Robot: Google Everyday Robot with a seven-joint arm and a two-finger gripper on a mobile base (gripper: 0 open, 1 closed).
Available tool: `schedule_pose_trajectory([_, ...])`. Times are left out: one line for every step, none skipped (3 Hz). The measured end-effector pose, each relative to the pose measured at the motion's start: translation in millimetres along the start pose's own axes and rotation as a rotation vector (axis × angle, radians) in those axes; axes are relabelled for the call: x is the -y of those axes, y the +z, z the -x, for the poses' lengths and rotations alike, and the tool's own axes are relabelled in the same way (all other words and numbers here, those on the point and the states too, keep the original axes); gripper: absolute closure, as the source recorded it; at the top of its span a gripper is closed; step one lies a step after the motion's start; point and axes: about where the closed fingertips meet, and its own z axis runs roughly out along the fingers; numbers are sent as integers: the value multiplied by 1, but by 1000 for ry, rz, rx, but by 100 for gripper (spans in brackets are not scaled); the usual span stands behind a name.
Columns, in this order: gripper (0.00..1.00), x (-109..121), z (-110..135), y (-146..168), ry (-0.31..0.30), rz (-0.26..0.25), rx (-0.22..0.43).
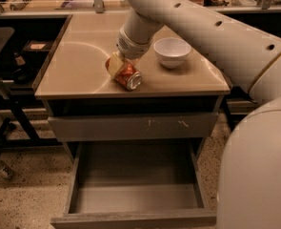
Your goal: Place coke can into middle drawer
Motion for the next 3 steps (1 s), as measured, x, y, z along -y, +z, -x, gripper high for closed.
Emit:
schedule_pose_trajectory([100,-8,-16,-12,17,-4,4])
schedule_pose_trajectory([100,-19,-30,-23,27,-9,7])
schedule_pose_trajectory([100,-36,-65,-47,73,-28,3])
